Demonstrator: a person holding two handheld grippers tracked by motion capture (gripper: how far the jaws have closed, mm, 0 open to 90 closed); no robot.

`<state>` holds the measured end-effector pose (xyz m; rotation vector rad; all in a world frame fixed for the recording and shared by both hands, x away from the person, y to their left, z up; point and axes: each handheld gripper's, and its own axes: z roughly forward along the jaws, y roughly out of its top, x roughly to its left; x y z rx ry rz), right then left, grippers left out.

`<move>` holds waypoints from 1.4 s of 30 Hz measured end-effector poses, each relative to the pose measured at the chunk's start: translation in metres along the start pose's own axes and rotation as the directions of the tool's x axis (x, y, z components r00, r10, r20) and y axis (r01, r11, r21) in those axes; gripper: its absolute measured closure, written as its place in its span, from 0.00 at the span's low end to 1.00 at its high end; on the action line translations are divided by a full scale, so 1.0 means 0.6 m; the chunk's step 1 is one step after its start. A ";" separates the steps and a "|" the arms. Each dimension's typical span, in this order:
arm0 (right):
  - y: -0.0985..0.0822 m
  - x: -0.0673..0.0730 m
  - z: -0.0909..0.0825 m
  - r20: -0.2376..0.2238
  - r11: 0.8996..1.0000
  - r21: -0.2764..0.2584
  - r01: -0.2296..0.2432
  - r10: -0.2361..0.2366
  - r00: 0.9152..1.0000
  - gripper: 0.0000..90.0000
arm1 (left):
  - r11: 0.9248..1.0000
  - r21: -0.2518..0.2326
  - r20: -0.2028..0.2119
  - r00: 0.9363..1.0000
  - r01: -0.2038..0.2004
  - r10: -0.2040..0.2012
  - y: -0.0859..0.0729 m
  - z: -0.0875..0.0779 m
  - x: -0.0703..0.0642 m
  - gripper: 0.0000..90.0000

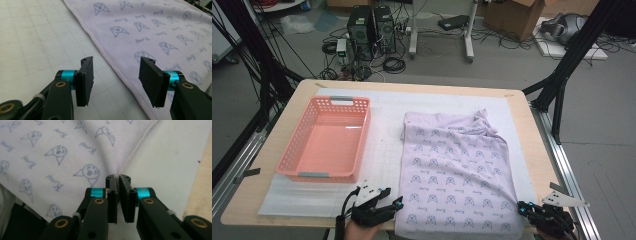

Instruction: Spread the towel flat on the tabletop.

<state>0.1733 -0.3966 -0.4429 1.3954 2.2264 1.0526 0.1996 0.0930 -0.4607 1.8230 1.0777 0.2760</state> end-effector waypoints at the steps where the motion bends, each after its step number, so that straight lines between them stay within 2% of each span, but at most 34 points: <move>1: 0.000 -0.002 -0.001 -0.004 1.000 -0.012 -0.009 0.009 1.000 0.78 | 1.000 -0.006 -0.009 1.000 -0.021 0.021 -0.001 0.004 -0.007 0.49; 2: 0.001 -0.003 -0.002 -0.006 1.000 -0.025 -0.019 0.019 1.000 0.75 | 0.999 -0.006 -0.015 0.999 -0.043 0.043 -0.001 0.008 -0.014 0.52; 3: 0.002 -0.003 -0.002 -0.005 0.999 -0.035 -0.024 0.024 1.000 0.72 | 0.997 -0.006 -0.049 0.996 -0.081 0.080 -0.003 0.010 -0.022 0.55; 4: 0.002 -0.004 -0.002 -0.002 0.999 -0.042 -0.023 0.023 1.000 0.71 | 0.992 -0.003 -0.096 0.988 -0.125 0.125 -0.005 0.010 -0.028 0.62; 5: 0.002 -0.004 -0.002 -0.004 0.998 -0.047 -0.030 0.030 1.000 0.70 | 0.991 -0.004 -0.118 0.984 -0.136 0.134 -0.007 0.009 -0.029 0.74; 6: 0.003 -0.004 -0.001 -0.002 0.998 -0.052 -0.029 0.029 1.000 0.69 | 0.994 -0.007 -0.103 0.989 -0.109 0.108 -0.006 0.008 -0.026 0.83; 7: 0.003 -0.003 0.000 0.002 0.998 -0.053 -0.030 0.031 1.000 0.69 | 0.995 -0.005 -0.083 0.992 -0.100 0.099 -0.007 0.007 -0.025 0.92; 9: 0.006 -0.002 0.004 0.000 0.998 -0.057 -0.031 0.031 1.000 0.69 | 0.993 -0.004 -0.088 0.989 -0.119 0.119 -0.009 0.005 -0.028 0.96; 11: 0.009 0.001 0.007 0.001 0.998 -0.058 -0.026 0.026 1.000 0.69 | 0.993 0.008 -0.078 0.990 -0.118 0.118 -0.010 -0.001 -0.028 0.97; 14: 0.016 0.006 0.012 -0.008 0.998 -0.065 -0.024 0.023 1.000 0.69 | 0.994 0.019 -0.068 0.992 -0.109 0.111 -0.019 -0.022 -0.024 0.97; 20: 0.032 0.020 0.033 -0.036 0.998 -0.065 -0.011 0.009 0.999 0.66 | 0.995 0.025 -0.078 0.992 -0.096 0.098 -0.048 -0.091 -0.014 0.97; 23: 0.041 0.032 0.050 -0.043 0.999 -0.050 0.013 -0.015 0.999 0.65 | 0.996 0.022 -0.067 0.994 -0.089 0.090 -0.064 -0.110 -0.009 0.96; 24: 0.044 0.036 0.056 -0.045 0.999 -0.036 0.024 -0.025 0.999 0.65 | 0.996 0.013 -0.061 0.995 -0.083 0.084 -0.067 -0.110 -0.007 0.93; 25: 0.045 0.040 0.063 -0.045 0.999 -0.020 0.044 -0.045 0.998 0.66 | 0.997 0.005 -0.073 0.994 -0.078 0.078 -0.070 -0.109 -0.006 0.85; 26: 0.046 0.045 0.067 -0.027 0.998 -0.011 0.068 -0.068 0.997 0.69 | 0.998 -0.010 -0.067 0.996 -0.067 0.066 -0.070 -0.107 -0.004 0.76; 27: 0.046 0.046 0.067 -0.010 0.996 -0.015 0.084 -0.084 0.996 0.72 | 0.998 -0.019 -0.067 0.996 -0.062 0.060 -0.068 -0.104 -0.003 0.72; 28: 0.046 0.045 0.066 -0.011 0.997 -0.010 0.076 -0.076 0.997 0.79 | 0.998 -0.028 -0.065 0.996 -0.057 0.055 -0.064 -0.100 -0.003 0.66; 29: 0.046 0.042 0.063 -0.018 0.997 -0.008 0.072 -0.072 0.997 0.94 | 0.998 -0.039 -0.059 0.997 -0.057 0.055 -0.061 -0.096 -0.003 0.64; 30: 0.044 0.038 0.060 -0.045 0.998 -0.002 0.065 -0.065 0.997 0.97 | 0.997 -0.044 -0.055 0.997 -0.060 0.057 -0.057 -0.091 -0.003 0.61; 32: 0.039 0.034 0.052 -0.045 0.998 0.008 0.060 -0.059 0.997 0.97 | 0.997 -0.047 -0.049 0.997 -0.061 0.059 -0.048 -0.080 -0.003 0.56; 37: 0.009 0.023 0.007 -0.015 0.995 0.044 0.085 -0.084 0.996 0.98 | 0.997 -0.049 -0.045 0.997 -0.061 0.059 -0.029 -0.055 0.002 0.51; 39: -0.001 0.015 -0.005 -0.027 0.998 0.048 0.050 -0.048 0.998 0.97 | 0.998 -0.048 -0.043 0.998 -0.051 0.049 -0.021 -0.043 0.003 0.51; 40: -0.005 0.011 -0.006 -0.040 0.998 0.040 0.040 -0.039 0.998 0.94 | 0.998 -0.043 -0.036 0.998 -0.047 0.045 -0.017 -0.037 0.003 0.51; 42: -0.006 0.008 -0.006 -0.035 1.000 0.019 0.016 -0.015 0.999 0.81 | 0.998 -0.020 -0.018 0.998 -0.053 0.053 -0.014 -0.023 -0.001 0.53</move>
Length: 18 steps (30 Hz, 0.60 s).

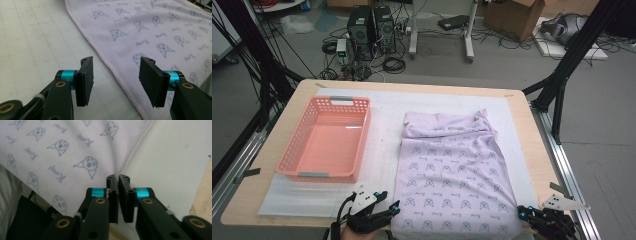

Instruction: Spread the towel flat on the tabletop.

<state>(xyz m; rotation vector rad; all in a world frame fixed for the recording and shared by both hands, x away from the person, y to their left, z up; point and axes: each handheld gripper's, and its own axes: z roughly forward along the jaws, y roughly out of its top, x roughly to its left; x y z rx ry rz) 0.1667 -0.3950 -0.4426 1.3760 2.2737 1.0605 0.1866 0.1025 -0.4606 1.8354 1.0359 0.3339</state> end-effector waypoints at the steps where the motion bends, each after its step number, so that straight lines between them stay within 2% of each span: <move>1: 0.001 -0.001 0.001 -0.007 1.000 -0.014 -0.014 0.014 1.000 0.76 | 1.000 0.015 0.000 1.000 -0.013 0.013 -0.001 0.007 -0.004 0.56; 2: 0.002 -0.002 0.001 -0.007 0.999 -0.026 -0.025 0.024 1.000 0.72 | 0.999 0.008 -0.029 0.998 -0.049 0.050 -0.002 0.009 -0.010 0.59; 3: 0.004 -0.001 0.002 -0.004 0.999 -0.037 -0.033 0.033 0.999 0.71 | 0.997 0.003 -0.068 0.995 -0.074 0.074 -0.004 0.010 -0.014 0.69; 4: 0.005 0.000 0.002 -0.002 0.999 -0.042 -0.030 0.030 1.000 0.69 | 0.997 -0.002 -0.086 0.993 -0.076 0.075 -0.006 0.009 -0.015 0.78; 6: 0.008 0.002 0.004 0.005 0.998 -0.053 -0.032 0.032 0.999 0.68 | 0.999 0.001 -0.058 0.997 -0.053 0.052 -0.008 0.004 -0.014 0.97; 8: 0.011 0.003 0.008 0.009 0.998 -0.060 -0.020 0.021 1.000 0.66 | 0.998 0.012 -0.052 0.997 -0.064 0.064 -0.011 -0.004 -0.015 0.97; 12: 0.022 0.007 0.019 0.033 0.998 -0.063 -0.003 0.006 0.999 0.60 | 0.999 0.019 -0.047 0.998 -0.048 0.049 -0.026 -0.033 -0.015 0.98; 16: 0.036 0.007 0.034 0.055 0.997 -0.075 -0.021 0.026 0.998 0.56 | 0.998 0.025 -0.043 0.997 -0.055 0.056 -0.041 -0.067 -0.019 0.98; 18: 0.042 0.010 0.046 0.044 0.997 -0.073 -0.033 0.036 0.998 0.56 | 0.997 0.030 -0.039 0.997 -0.065 0.066 -0.048 -0.077 -0.022 0.97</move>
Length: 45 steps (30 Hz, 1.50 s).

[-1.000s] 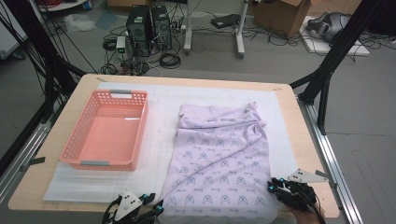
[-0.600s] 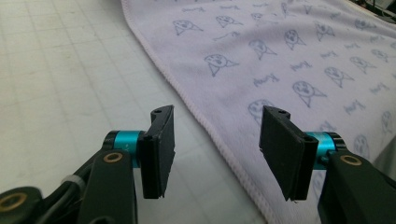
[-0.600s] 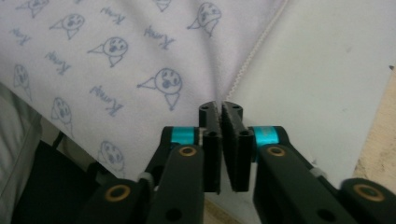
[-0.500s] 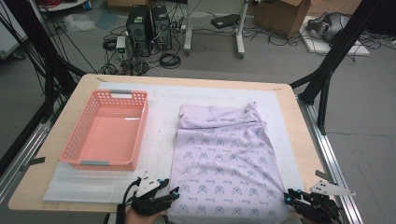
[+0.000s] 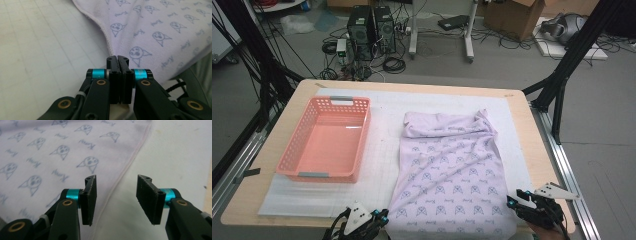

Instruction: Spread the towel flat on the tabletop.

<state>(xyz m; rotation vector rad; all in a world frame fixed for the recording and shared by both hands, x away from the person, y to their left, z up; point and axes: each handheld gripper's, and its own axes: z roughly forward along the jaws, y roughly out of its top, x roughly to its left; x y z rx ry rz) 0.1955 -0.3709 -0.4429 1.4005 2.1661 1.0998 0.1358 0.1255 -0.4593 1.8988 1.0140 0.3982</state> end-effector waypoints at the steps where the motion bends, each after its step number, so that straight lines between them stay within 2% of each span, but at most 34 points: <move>1: 0.001 0.003 0.006 -0.005 1.000 0.010 0.004 -0.004 1.000 0.57 | 1.000 0.000 0.007 1.000 -0.003 0.003 -0.002 -0.003 0.000 0.97; 2: 0.002 0.006 0.014 -0.013 0.999 0.028 0.017 -0.016 1.000 0.59 | 1.000 -0.006 0.013 1.000 0.002 -0.002 -0.003 -0.004 0.001 0.96; 4: 0.003 0.015 0.018 0.033 0.997 0.033 0.067 -0.068 0.997 0.70 | 1.000 -0.015 0.019 1.000 0.011 -0.011 -0.004 -0.004 0.003 0.88; 6: 0.002 0.014 0.015 -0.010 0.997 0.037 0.069 -0.068 0.998 0.94 | 0.999 -0.036 0.019 0.999 0.031 -0.030 -0.002 -0.001 0.006 0.72; 7: 0.000 0.015 0.013 -0.029 0.996 0.037 0.076 -0.075 0.997 0.96 | 0.998 -0.049 0.019 0.999 0.037 -0.036 -0.001 0.001 0.006 0.69; 10: -0.005 0.016 0.000 -0.031 0.993 0.062 0.105 -0.103 0.994 0.97 | 0.997 -0.074 0.019 0.999 0.039 -0.038 0.007 0.008 0.007 0.60; 13: -0.022 0.010 -0.025 -0.033 0.992 0.077 0.105 -0.103 0.994 0.97 | 0.994 -0.094 0.005 0.999 0.048 -0.048 0.016 0.018 0.010 0.52; 15: -0.030 0.006 -0.039 -0.032 0.990 0.091 0.110 -0.108 0.994 0.97 | 0.992 -0.111 -0.006 0.998 0.067 -0.068 0.022 0.026 0.013 0.48; 18: -0.034 0.002 -0.046 -0.040 0.988 0.091 0.121 -0.118 0.992 0.94 | 0.992 -0.105 0.005 0.997 0.075 -0.074 0.034 0.041 0.017 0.48; 19: -0.035 0.002 -0.045 -0.038 0.990 0.082 0.116 -0.113 0.993 0.84 | 0.993 -0.096 0.010 0.997 0.076 -0.075 0.038 0.048 0.018 0.49; 21: -0.034 0.001 -0.043 -0.046 0.994 0.068 0.089 -0.086 0.995 0.77 | 0.994 -0.076 0.019 0.997 0.080 -0.079 0.046 0.063 0.017 0.49; 24: -0.030 0.002 -0.043 -0.046 0.997 0.035 0.069 -0.068 0.997 0.70 | 0.997 -0.022 0.029 0.997 0.071 -0.070 0.051 0.087 0.012 0.52; 25: -0.029 0.001 -0.043 -0.046 0.998 0.026 0.063 -0.062 0.997 0.69 | 0.999 -0.029 0.009 0.999 0.044 -0.043 0.050 0.090 0.008 0.54; 27: -0.026 0.000 -0.042 -0.038 0.999 0.015 0.051 -0.050 0.998 0.69 | 1.000 -0.025 -0.052 0.999 -0.005 0.004 0.049 0.090 0.002 0.67; 28: -0.026 -0.001 -0.040 -0.037 0.999 0.011 0.044 -0.043 0.998 0.69 | 1.000 -0.025 -0.064 0.998 -0.017 0.015 0.047 0.088 0.002 0.78; 30: -0.023 -0.002 -0.036 -0.032 0.999 0.005 0.033 -0.033 0.999 0.68 | 1.000 -0.018 -0.042 0.999 0.001 -0.002 0.046 0.084 0.004 0.95; 32: -0.020 -0.003 -0.032 -0.027 1.000 0.001 0.025 -0.025 0.999 0.68 | 1.000 -0.008 -0.042 0.999 -0.014 0.014 0.044 0.077 0.000 0.96; 34: -0.017 -0.002 -0.029 -0.025 1.000 0.001 0.018 -0.018 1.000 0.70 | 1.000 0.009 -0.031 0.999 -0.009 0.010 0.038 0.062 0.000 0.96; 38: -0.014 0.002 -0.021 -0.035 1.000 0.006 0.029 -0.029 0.999 0.70 | 1.000 0.015 -0.037 0.999 0.001 0.000 0.016 0.023 0.002 0.96; 40: -0.012 0.007 -0.014 -0.037 0.999 0.014 0.038 -0.037 0.999 0.69 | 1.000 0.022 -0.041 0.999 -0.011 0.011 0.010 0.011 0.002 0.96; 42: -0.009 0.013 -0.005 -0.045 0.999 0.022 0.044 -0.043 0.998 0.68 | 1.000 0.016 -0.029 1.000 -0.004 0.005 0.005 0.006 0.002 0.96; 44: -0.007 0.021 0.003 -0.051 0.998 0.033 0.056 -0.054 0.997 0.67 | 1.000 0.002 -0.021 1.000 0.007 -0.007 0.003 0.006 0.003 0.91; 45: -0.006 0.026 0.008 -0.049 0.997 0.039 0.067 -0.065 0.997 0.67 | 1.000 -0.009 -0.015 1.000 0.011 -0.012 0.003 0.007 0.004 0.85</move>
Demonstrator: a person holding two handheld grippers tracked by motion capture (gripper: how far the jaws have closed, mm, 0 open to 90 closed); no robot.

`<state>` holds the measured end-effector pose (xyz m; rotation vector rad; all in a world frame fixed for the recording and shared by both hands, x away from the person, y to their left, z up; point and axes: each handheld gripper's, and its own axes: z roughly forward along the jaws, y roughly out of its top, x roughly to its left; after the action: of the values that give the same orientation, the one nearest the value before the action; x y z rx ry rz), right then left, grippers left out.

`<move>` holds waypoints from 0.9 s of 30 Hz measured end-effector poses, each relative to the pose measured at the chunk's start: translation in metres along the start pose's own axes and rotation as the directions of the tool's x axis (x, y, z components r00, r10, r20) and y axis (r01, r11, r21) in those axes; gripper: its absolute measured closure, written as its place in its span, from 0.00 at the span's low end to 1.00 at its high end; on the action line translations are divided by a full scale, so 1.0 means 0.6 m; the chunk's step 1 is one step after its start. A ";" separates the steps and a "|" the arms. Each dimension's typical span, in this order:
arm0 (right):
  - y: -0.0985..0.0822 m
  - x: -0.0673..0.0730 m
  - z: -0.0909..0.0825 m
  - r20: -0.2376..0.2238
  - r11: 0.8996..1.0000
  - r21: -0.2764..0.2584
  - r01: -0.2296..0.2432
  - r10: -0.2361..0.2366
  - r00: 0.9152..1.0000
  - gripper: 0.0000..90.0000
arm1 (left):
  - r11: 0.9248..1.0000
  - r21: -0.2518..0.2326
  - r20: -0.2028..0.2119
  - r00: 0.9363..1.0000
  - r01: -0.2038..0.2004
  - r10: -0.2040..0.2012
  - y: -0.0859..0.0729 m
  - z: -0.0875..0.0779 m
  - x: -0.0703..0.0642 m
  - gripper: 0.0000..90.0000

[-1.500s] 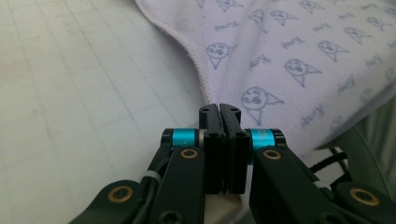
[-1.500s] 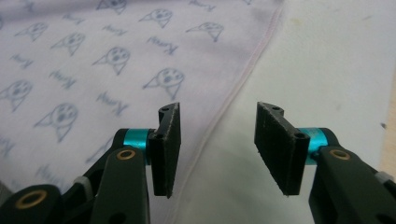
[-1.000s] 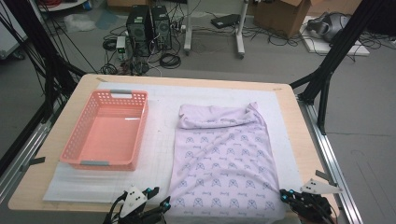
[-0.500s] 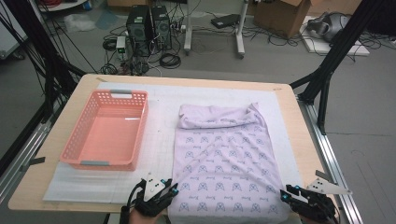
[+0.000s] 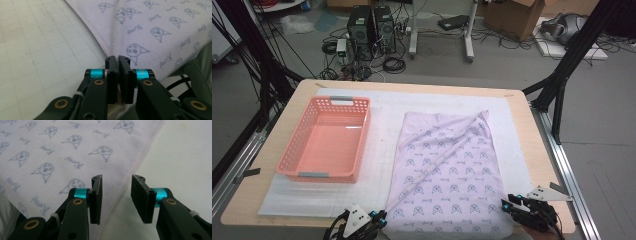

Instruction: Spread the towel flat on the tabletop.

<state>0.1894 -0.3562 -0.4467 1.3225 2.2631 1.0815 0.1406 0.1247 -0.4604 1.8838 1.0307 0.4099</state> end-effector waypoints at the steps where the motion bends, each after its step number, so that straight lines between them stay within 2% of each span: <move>1: 0.001 0.005 0.002 0.019 1.000 0.005 0.017 -0.017 1.000 0.70 | 1.000 -0.014 0.004 1.000 0.015 -0.015 0.000 0.001 0.001 0.76; 2: 0.002 0.007 0.003 0.039 0.999 0.008 0.032 -0.033 0.999 0.76 | 0.999 -0.026 0.010 1.000 0.023 -0.023 0.000 0.002 0.002 0.70; 3: 0.002 0.007 0.002 0.042 1.000 0.010 0.027 -0.027 0.999 0.87 | 0.999 -0.037 0.015 1.000 0.027 -0.026 0.001 0.002 0.002 0.67; 4: 0.002 0.004 0.000 0.023 1.000 0.012 0.025 -0.025 0.999 0.95 | 0.999 -0.042 0.014 0.999 0.030 -0.030 0.002 0.004 0.003 0.62; 5: 0.000 0.003 -0.002 0.017 1.000 0.014 0.022 -0.022 1.000 0.96 | 0.998 -0.046 0.015 0.999 0.033 -0.032 0.003 0.005 0.004 0.59; 10: -0.017 0.001 -0.030 0.029 0.998 0.042 0.039 -0.041 0.999 0.98 | 0.997 -0.063 0.024 0.999 0.047 -0.046 0.010 0.014 0.008 0.55; 14: -0.040 -0.008 -0.062 0.051 0.998 0.063 0.021 -0.024 0.998 0.98 | 0.996 -0.069 0.031 0.998 0.061 -0.059 0.019 0.025 0.012 0.54; 17: -0.052 -0.015 -0.072 0.032 0.999 0.048 0.004 -0.005 0.999 0.97 | 0.997 -0.048 0.045 0.997 0.058 -0.055 0.027 0.042 0.008 0.54; 19: -0.052 -0.015 -0.072 0.031 0.999 0.035 -0.003 0.002 1.000 0.88 | 0.999 -0.023 0.056 0.997 0.047 -0.046 0.031 0.057 0.003 0.55; 21: -0.049 -0.014 -0.072 0.032 1.000 0.013 -0.013 0.013 0.999 0.81 | 1.000 -0.021 0.045 0.999 0.017 -0.016 0.033 0.067 -0.006 0.57; 23: -0.047 -0.016 -0.073 0.034 1.000 -0.009 -0.024 0.024 0.999 0.77 | 0.999 -0.012 -0.002 0.999 -0.034 0.034 0.035 0.069 -0.014 0.75; 24: -0.046 -0.016 -0.073 0.032 0.999 -0.018 -0.031 0.031 0.999 0.75 | 0.999 -0.008 0.010 0.999 -0.036 0.036 0.035 0.069 -0.013 0.86; 25: -0.045 -0.018 -0.072 0.035 0.999 -0.025 -0.033 0.034 0.999 0.75 | 1.000 -0.007 0.020 1.000 -0.016 0.017 0.035 0.069 -0.013 0.92; 27: -0.043 -0.020 -0.069 0.034 0.998 -0.032 -0.048 0.049 0.998 0.75 | 1.000 0.003 0.017 0.999 -0.027 0.027 0.035 0.065 -0.015 0.96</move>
<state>0.1556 -0.3928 -0.4392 1.3799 2.1914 1.0970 0.1703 0.0910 -0.4619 1.9026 0.9956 0.4077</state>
